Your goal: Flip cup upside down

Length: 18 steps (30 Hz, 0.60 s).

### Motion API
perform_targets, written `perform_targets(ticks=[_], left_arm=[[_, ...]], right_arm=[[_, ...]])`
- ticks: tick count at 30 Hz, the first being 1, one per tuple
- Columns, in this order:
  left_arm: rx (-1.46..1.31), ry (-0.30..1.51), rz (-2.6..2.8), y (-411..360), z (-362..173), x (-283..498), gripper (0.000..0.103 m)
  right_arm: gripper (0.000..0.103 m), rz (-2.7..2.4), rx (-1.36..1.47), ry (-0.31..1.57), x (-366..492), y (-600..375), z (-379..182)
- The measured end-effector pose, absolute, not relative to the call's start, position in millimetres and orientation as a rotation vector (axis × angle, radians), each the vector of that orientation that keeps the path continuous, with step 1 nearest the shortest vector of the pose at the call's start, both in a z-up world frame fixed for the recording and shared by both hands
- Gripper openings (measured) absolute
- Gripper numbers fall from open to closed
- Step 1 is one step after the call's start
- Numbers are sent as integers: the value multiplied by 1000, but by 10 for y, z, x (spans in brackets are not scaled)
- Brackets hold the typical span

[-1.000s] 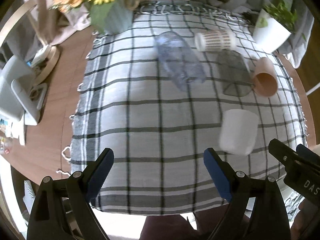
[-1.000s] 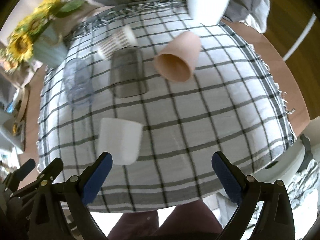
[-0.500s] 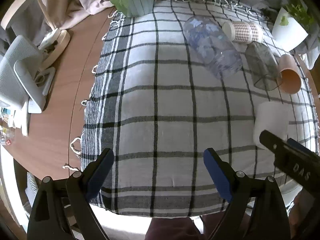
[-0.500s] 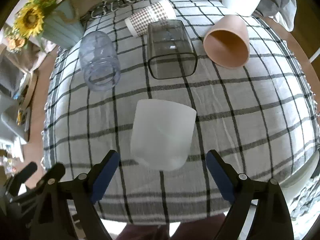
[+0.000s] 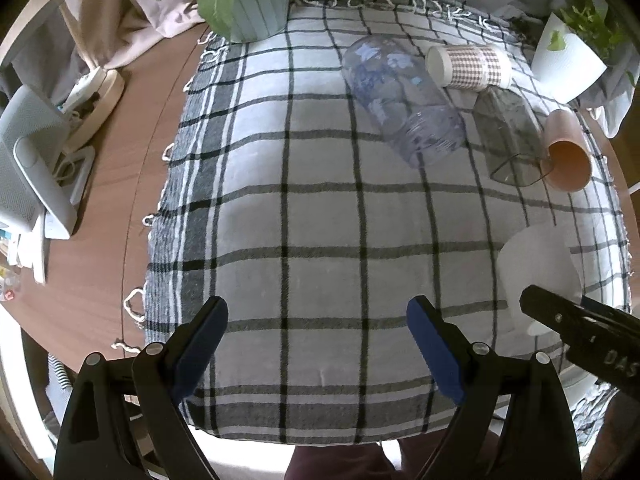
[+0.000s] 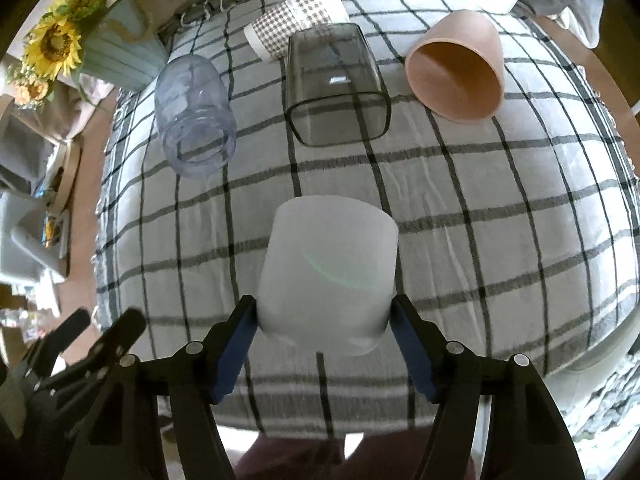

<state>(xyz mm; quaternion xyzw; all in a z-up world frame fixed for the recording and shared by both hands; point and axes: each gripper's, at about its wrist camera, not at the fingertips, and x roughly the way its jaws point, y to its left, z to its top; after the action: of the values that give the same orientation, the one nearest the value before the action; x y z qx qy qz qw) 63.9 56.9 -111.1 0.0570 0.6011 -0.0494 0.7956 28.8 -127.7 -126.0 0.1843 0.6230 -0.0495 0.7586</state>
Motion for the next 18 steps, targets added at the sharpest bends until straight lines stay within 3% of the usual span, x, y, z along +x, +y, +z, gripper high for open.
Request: perform_targets(ticks=[16, 18], left_arm=[[116, 1261, -62, 583, -1064, 677, 92], [112, 1260, -65, 575, -1049, 674, 92]], right_arm=[[68, -124, 355, 1371, 648, -1394, -1287], [84, -131, 344, 1376, 635, -1391, -1285]])
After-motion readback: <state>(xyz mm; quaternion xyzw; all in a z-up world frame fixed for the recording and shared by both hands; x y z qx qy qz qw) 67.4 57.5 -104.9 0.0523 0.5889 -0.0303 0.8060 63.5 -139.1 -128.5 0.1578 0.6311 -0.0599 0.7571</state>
